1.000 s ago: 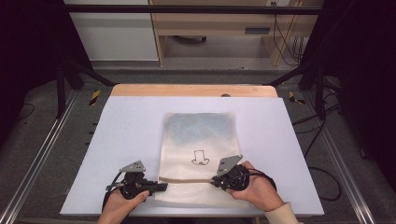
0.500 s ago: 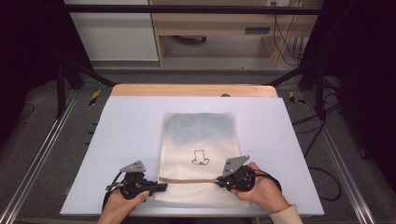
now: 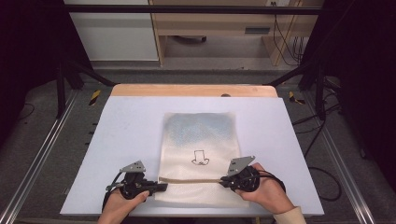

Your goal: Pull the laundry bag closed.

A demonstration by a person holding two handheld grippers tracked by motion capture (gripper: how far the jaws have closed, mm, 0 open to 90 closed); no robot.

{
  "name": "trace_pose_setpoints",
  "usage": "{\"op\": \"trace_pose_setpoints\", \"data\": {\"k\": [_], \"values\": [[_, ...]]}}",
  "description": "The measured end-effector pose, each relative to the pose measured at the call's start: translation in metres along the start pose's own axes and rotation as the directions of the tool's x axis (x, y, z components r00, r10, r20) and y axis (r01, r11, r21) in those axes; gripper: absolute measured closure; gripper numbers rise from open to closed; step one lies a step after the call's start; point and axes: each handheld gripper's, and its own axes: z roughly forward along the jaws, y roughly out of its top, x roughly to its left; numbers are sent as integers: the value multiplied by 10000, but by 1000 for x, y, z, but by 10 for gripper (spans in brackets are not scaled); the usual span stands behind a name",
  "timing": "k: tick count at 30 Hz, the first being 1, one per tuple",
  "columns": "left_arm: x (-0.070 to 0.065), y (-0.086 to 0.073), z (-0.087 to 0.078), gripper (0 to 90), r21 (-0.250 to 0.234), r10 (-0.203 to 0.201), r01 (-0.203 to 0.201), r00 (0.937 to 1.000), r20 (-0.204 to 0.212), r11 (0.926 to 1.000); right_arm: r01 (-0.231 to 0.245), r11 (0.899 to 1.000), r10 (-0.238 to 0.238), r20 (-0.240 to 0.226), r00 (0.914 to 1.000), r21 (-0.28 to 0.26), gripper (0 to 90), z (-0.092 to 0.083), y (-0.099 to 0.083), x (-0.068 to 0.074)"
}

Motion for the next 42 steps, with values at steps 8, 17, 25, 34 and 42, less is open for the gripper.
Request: {"op": "trace_pose_setpoints", "data": {"k": [8, 17, 25, 34, 42], "values": [[0, 0, 0, 838, -17, -29, 29, 10000, 19, 10000, -78, 9999, 78, 15, 10000, -80, 820, -2, -4, 0], [0, 0, 0, 838, -18, -21, 21, 10000, -17, 10000, -240, 9997, 241, 147, 9996, -56, 820, -8, -12, -3], [0, 0, 0, 838, -35, -52, 52, 10000, -1, 10000, -319, 9994, 322, 253, 9992, -111, 820, -12, -17, -5], [0, 0, 0, 838, -46, -53, 53, 10000, -14, 10000, -475, 9988, 479, 350, 9982, -139, 819, -17, -22, -6], [0, 0, 0, 838, -56, -49, 49, 10000, -24, 10000, -559, 9983, 567, 437, 9974, -176, 819, -21, -26, -8]]}}
